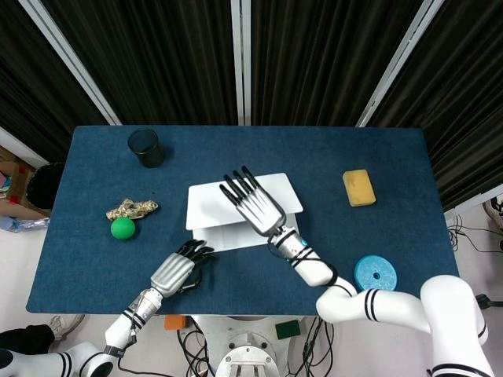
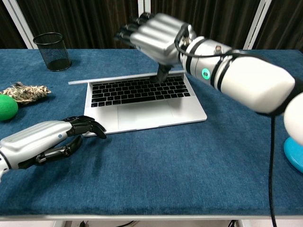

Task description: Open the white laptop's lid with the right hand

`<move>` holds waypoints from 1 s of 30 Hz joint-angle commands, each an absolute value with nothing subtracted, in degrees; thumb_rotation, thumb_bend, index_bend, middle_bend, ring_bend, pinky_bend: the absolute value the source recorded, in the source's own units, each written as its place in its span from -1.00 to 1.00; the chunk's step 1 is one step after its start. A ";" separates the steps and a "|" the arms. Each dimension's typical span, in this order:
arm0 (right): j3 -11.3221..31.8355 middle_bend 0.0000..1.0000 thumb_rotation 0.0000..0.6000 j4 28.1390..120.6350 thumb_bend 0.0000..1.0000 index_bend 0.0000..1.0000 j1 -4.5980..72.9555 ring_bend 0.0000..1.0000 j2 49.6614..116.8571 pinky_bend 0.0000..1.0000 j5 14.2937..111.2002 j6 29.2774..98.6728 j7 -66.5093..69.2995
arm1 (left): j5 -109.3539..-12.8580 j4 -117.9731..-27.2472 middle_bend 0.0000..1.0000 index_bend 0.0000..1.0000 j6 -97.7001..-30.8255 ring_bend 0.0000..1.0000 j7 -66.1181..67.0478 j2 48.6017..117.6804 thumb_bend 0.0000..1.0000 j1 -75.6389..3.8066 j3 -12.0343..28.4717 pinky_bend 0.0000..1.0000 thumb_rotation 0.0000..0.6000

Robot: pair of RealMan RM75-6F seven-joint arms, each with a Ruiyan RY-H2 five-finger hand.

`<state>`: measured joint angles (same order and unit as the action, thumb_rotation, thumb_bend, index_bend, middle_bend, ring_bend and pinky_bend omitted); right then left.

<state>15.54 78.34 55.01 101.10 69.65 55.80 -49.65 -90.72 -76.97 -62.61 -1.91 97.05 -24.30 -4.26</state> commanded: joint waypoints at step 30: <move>28.47 -1.00 1.00 38.66 1.00 -1.00 79.12 -1.00 108.54 -1.00 45.87 39.88 -48.74 | -88.97 -78.68 -0.66 -0.52 -61.99 -1.00 -1.72 95.91 0.34 -24.81 -4.34 -0.92 -1.00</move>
